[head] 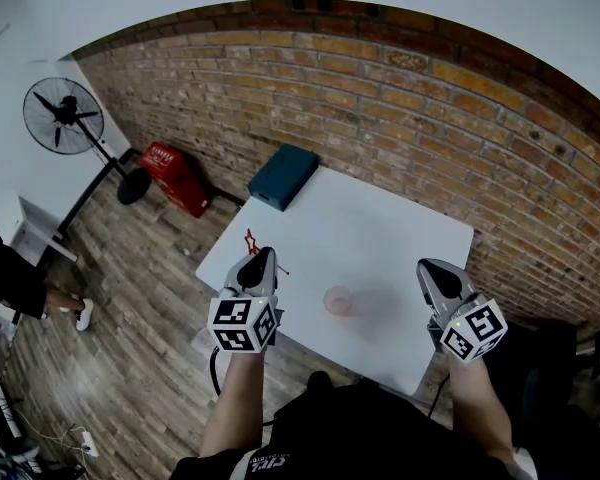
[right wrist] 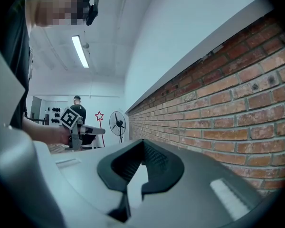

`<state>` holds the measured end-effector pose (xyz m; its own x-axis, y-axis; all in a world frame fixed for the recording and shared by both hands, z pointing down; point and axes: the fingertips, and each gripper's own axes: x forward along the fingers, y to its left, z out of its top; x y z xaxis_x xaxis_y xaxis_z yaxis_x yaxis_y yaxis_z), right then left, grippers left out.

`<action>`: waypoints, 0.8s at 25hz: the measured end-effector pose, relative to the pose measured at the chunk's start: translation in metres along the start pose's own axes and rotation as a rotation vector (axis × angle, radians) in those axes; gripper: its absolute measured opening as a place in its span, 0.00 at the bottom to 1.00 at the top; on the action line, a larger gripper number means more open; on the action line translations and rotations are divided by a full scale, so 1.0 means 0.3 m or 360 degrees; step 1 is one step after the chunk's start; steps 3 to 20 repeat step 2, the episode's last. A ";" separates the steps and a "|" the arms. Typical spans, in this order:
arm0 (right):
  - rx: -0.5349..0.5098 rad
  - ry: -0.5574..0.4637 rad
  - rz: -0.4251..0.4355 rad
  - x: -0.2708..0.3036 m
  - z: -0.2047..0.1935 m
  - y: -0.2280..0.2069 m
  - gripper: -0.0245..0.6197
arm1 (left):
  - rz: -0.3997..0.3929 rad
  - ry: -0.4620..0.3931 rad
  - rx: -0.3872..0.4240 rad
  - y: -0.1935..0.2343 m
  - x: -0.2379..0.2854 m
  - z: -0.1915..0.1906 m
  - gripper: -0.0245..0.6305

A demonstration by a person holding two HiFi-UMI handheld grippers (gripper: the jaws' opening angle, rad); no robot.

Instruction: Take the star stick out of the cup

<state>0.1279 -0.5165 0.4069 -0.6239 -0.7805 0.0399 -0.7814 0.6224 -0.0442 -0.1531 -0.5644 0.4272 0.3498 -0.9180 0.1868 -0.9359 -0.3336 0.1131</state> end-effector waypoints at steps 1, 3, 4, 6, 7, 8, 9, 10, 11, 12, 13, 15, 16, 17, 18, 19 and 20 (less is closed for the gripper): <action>0.0003 0.0001 0.0002 0.001 -0.001 0.002 0.04 | 0.0000 0.0000 0.0000 0.002 0.000 0.000 0.07; 0.0005 0.0001 0.0005 0.003 -0.002 0.004 0.04 | 0.0000 0.0001 0.0000 0.003 -0.001 -0.001 0.07; 0.0005 0.0001 0.0005 0.003 -0.002 0.004 0.04 | 0.0000 0.0001 0.0000 0.003 -0.001 -0.001 0.07; 0.0005 0.0001 0.0005 0.003 -0.002 0.004 0.04 | 0.0000 0.0001 0.0000 0.003 -0.001 -0.001 0.07; 0.0005 0.0001 0.0005 0.003 -0.002 0.004 0.04 | 0.0000 0.0001 0.0000 0.003 -0.001 -0.001 0.07; 0.0005 0.0001 0.0005 0.003 -0.002 0.004 0.04 | 0.0000 0.0001 0.0000 0.003 -0.001 -0.001 0.07; 0.0005 0.0001 0.0005 0.003 -0.002 0.004 0.04 | 0.0000 0.0001 0.0000 0.003 -0.001 -0.001 0.07; 0.0005 0.0001 0.0005 0.003 -0.002 0.004 0.04 | 0.0000 0.0001 0.0000 0.003 -0.001 -0.001 0.07; 0.0005 0.0001 0.0005 0.003 -0.002 0.004 0.04 | 0.0000 0.0001 0.0000 0.003 -0.001 -0.001 0.07; 0.0005 0.0001 0.0005 0.003 -0.002 0.004 0.04 | 0.0000 0.0001 0.0000 0.003 -0.001 -0.001 0.07; 0.0005 0.0001 0.0005 0.003 -0.002 0.004 0.04 | 0.0000 0.0001 0.0000 0.003 -0.001 -0.001 0.07; 0.0005 0.0001 0.0005 0.003 -0.002 0.004 0.04 | 0.0000 0.0001 0.0000 0.003 -0.001 -0.001 0.07; 0.0005 0.0001 0.0005 0.003 -0.002 0.004 0.04 | 0.0000 0.0001 0.0000 0.003 -0.001 -0.001 0.07; 0.0005 0.0001 0.0005 0.003 -0.002 0.004 0.04 | 0.0000 0.0001 0.0000 0.003 -0.001 -0.001 0.07; 0.0005 0.0001 0.0005 0.003 -0.002 0.004 0.04 | 0.0000 0.0001 0.0000 0.003 -0.001 -0.001 0.07; 0.0005 0.0001 0.0005 0.003 -0.002 0.004 0.04 | 0.0000 0.0001 0.0000 0.003 -0.001 -0.001 0.07; 0.0005 0.0001 0.0005 0.003 -0.002 0.004 0.04 | 0.0000 0.0001 0.0000 0.003 -0.001 -0.001 0.07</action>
